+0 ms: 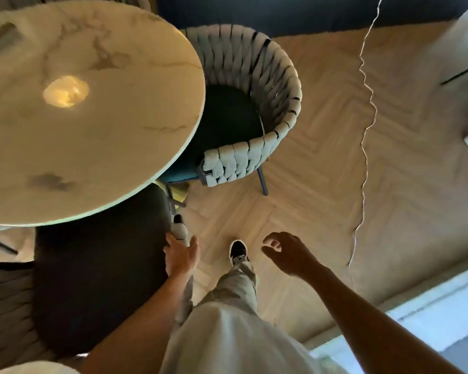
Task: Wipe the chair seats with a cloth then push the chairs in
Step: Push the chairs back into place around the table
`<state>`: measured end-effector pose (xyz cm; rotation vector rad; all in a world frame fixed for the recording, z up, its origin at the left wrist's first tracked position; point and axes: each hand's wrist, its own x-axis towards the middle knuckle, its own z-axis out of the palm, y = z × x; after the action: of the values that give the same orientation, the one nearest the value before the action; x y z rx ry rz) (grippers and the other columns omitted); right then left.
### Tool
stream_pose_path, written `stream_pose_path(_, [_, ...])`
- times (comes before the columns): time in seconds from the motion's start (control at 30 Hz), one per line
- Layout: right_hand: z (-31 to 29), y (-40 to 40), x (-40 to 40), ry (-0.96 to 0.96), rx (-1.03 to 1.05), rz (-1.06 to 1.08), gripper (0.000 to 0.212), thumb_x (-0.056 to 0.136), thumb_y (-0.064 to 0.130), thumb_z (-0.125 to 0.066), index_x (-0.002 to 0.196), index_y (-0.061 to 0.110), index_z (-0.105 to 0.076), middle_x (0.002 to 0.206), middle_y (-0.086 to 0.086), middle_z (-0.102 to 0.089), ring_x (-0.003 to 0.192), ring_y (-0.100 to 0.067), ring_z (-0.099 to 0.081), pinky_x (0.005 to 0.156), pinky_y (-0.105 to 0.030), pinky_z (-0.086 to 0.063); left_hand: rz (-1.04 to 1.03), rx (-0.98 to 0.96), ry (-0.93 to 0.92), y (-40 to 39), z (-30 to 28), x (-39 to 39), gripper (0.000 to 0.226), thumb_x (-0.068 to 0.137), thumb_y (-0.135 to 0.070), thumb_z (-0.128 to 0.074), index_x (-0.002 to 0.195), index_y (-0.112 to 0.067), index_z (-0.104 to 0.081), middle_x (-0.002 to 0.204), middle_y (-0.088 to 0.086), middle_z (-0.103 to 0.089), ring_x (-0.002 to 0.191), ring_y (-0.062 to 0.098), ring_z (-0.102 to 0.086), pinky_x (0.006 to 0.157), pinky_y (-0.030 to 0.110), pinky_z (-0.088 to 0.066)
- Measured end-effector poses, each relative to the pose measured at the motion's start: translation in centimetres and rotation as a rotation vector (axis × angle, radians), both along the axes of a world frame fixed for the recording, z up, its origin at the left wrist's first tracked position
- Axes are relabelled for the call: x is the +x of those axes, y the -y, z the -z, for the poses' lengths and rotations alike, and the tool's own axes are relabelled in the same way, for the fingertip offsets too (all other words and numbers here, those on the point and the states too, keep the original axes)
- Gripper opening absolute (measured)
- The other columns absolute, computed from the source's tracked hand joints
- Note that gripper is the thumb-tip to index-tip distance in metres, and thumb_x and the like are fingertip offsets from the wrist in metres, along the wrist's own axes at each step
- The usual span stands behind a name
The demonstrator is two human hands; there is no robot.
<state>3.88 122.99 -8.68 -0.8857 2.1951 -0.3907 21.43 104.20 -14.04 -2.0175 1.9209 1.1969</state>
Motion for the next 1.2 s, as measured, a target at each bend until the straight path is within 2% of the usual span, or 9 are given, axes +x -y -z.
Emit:
stream_pose_path(0.13, [-0.1,4.2,-6.0,0.008,0.058,-0.157,0.028,0.093,0.043,-0.054,0.114,0.026,-0.063,0.107,0.001,-0.063,0.101,-0.017,-0.059,0.089,-0.030,-0.046,-0.058,-0.020,0.037,1.2,0.6,-1.7,0.067,0.092,-0.050,-0.051,0.139,-0.006,-0.031,0.132,0.024,-0.047,0.117,0.039,-0.051,0.092,0.046,-0.044])
stream_pose_path(0.3, [-0.9,11.2,-11.8,-0.011,-0.009,-0.283,0.029,0.093,0.040,-0.056,0.117,0.025,-0.060,0.109,-0.001,-0.062,0.104,-0.018,-0.057,0.092,-0.032,-0.045,-0.115,0.019,0.058,2.5,0.4,-3.6,0.061,0.093,-0.053,-0.045,0.141,-0.018,-0.030,0.130,0.023,-0.048,0.113,0.039,-0.052,0.090,0.049,-0.045])
stream_pose_path(0.5, [0.5,21.5,-18.7,-0.220,-0.096,-0.506,0.048,0.085,0.043,-0.064,0.128,0.022,-0.056,0.123,-0.009,-0.053,0.117,-0.027,-0.048,0.099,-0.041,-0.042,-0.210,0.014,0.108,2.7,1.1,-4.1,0.046,0.096,-0.048,-0.038,0.138,-0.028,-0.034,0.125,0.012,-0.052,0.111,0.035,-0.053,0.090,0.050,-0.043])
stream_pose_path(0.6, [0.5,27.0,-23.0,-0.179,0.026,-0.685,0.061,0.081,0.049,-0.066,0.134,0.027,-0.048,0.128,-0.009,-0.048,0.121,-0.028,-0.046,0.099,-0.039,-0.042,-0.254,0.016,0.130,2.8,0.9,-4.2,0.042,0.097,-0.047,-0.033,0.136,-0.029,-0.036,0.116,0.009,-0.056,0.101,0.032,-0.057,0.084,0.046,-0.045])
stream_pose_path(0.7, [0.6,30.7,-24.2,-0.086,0.163,-0.827,0.076,0.077,0.058,-0.067,0.141,0.029,-0.039,0.137,-0.006,-0.045,0.124,-0.027,-0.047,0.098,-0.036,-0.042,-0.283,0.050,0.183,2.8,0.7,-4.6,0.043,0.098,-0.046,-0.032,0.136,-0.026,-0.035,0.120,0.011,-0.056,0.104,0.034,-0.057,0.087,0.049,-0.045])
stream_pose_path(0.8, [2.0,31.9,-22.8,0.007,0.222,-0.901,0.079,0.076,0.065,-0.064,0.142,0.030,-0.037,0.141,-0.003,-0.047,0.123,-0.024,-0.050,0.100,-0.039,-0.043,-0.308,0.094,0.247,3.2,0.5,-5.1,0.046,0.099,-0.045,-0.035,0.139,-0.024,-0.034,0.125,0.011,-0.053,0.111,0.035,-0.054,0.090,0.050,-0.043])
stream_pose_path(0.9, [3.5,31.1,-21.0,0.021,0.241,-0.920,0.068,0.076,0.070,-0.058,0.129,0.030,-0.047,0.126,-0.003,-0.059,0.108,-0.024,-0.059,0.091,-0.038,-0.049,-0.332,0.117,0.268,3.2,0.2,-5.5,0.048,0.099,-0.044,-0.036,0.144,-0.026,-0.029,0.132,0.013,-0.048,0.118,0.035,-0.049,0.095,0.053,-0.038])
stream_pose_path(1.07, [4.9,27.9,-19.4,-0.279,0.044,-0.953,0.054,0.092,0.062,-0.039,0.127,0.020,-0.040,0.115,-0.011,-0.064,0.101,-0.029,-0.062,0.085,-0.038,-0.049,-0.271,0.105,0.254,3.1,-0.1,-5.4,0.054,0.099,-0.037,-0.039,0.148,-0.034,-0.017,0.131,0.015,-0.046,0.117,0.037,-0.049,0.096,0.058,-0.040])
stream_pose_path(1.2, [5.4,27.2,-19.2,-0.341,0.024,-0.899,0.052,0.094,0.062,-0.032,0.128,0.023,-0.038,0.113,-0.010,-0.065,0.098,-0.030,-0.064,0.084,-0.041,-0.052,-0.153,0.079,0.240,2.8,0.2,-4.4,0.059,0.098,-0.033,-0.043,0.146,-0.040,-0.010,0.124,0.014,-0.053,0.108,0.032,-0.056,0.089,0.053,-0.048])
